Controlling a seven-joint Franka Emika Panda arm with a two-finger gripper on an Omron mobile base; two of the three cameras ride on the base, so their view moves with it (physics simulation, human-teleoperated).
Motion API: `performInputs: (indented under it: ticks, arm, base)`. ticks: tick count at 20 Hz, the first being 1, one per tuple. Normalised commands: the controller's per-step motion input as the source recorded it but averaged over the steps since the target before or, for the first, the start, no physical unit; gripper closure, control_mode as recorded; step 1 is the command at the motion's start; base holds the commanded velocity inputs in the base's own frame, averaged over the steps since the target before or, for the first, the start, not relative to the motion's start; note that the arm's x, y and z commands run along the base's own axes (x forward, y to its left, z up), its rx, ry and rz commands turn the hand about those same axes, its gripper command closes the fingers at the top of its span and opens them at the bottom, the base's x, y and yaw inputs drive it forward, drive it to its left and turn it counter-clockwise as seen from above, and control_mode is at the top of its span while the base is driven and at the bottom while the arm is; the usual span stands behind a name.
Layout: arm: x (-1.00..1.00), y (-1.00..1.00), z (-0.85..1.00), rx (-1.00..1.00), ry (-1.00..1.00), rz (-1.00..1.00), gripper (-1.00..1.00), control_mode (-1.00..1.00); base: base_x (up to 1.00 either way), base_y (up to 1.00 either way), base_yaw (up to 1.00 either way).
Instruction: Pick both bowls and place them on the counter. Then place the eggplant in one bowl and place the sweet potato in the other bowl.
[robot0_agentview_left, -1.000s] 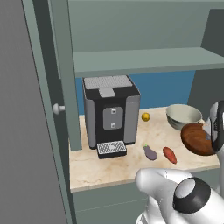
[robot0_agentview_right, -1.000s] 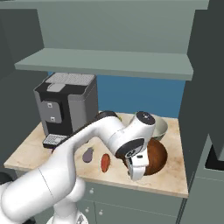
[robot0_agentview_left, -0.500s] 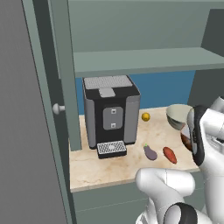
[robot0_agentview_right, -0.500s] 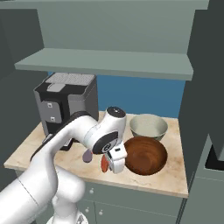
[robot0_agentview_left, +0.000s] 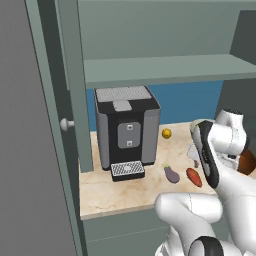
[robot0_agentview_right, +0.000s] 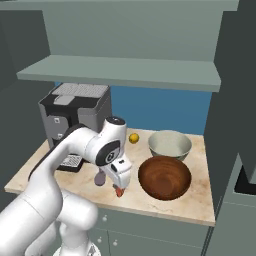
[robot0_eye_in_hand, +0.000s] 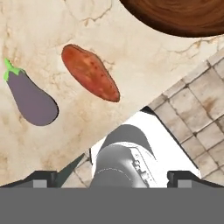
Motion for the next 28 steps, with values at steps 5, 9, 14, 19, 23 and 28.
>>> performInputs:
  ticks: [5, 9, 14, 19, 23, 28]
  arm:
    - [0.37, 0.05, -0.38, 0.0, 0.01, 0.15, -1.0, -1.0]
    - [0.35, 0.0, -0.29, 0.0, 0.0, 0.06, -1.0, -1.0]
    - [0.23, 0.0, -0.27, 0.01, 0.0, 0.01, -1.0, -1.0]
    - [0.23, -0.05, -0.22, 0.0, 0.0, 0.0, -1.0, -1.0]
    - [0.13, -0.07, -0.18, 0.0, 0.0, 0.0, -1.0, -1.0]
    - [0.03, -0.12, -0.18, 0.0, 0.0, 0.0, -1.0, -1.0]
  base:
    - [0.0, 0.0, 0.0]
    - [0.0, 0.0, 0.0]
    - [0.0, 0.0, 0.0]
    - [0.0, 0.0, 0.0]
    - [0.0, 0.0, 0.0]
    - [0.0, 0.0, 0.0]
